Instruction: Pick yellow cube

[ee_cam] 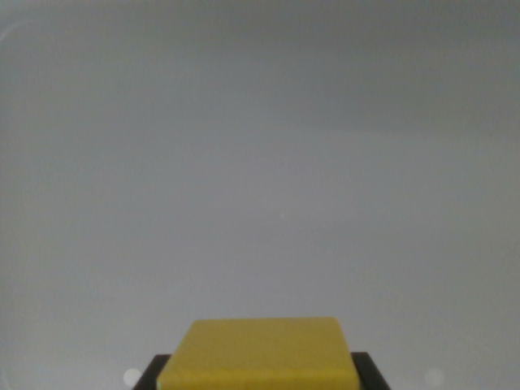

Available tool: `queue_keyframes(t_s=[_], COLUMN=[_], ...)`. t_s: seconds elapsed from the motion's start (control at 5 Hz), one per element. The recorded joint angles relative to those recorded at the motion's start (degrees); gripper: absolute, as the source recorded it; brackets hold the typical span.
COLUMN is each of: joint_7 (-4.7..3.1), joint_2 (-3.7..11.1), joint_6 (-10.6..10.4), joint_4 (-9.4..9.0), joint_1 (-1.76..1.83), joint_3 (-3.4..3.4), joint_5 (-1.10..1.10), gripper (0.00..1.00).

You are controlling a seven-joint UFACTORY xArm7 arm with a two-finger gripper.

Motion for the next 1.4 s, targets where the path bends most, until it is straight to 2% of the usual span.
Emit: queue_keyframes(t_s=[0.2,0.4,0.6,0.8,1.0,1.2,1.4], joint_7=[0.14,0.14,0.27,0.27,0.38,0.38,0.48], joint_2=[-0.89,-0.89,-1.71,-1.71,-2.44,-2.44,-3.05], joint_6=[2.14,2.14,4.12,4.12,5.87,5.87,7.35], joint_4=[1.25,1.25,2.42,2.42,3.44,3.44,4.30], joint_1=[-0.01,-0.01,-0.02,-0.02,-0.03,-0.03,-0.04], joint_3=[-0.02,-0.02,-0.05,-0.05,-0.06,-0.06,-0.08], joint_5=[-0.10,-0.10,-0.19,-0.19,-0.27,-0.27,-0.34], gripper=[1.00,1.00,1.00,1.00,1.00,1.00,1.00])
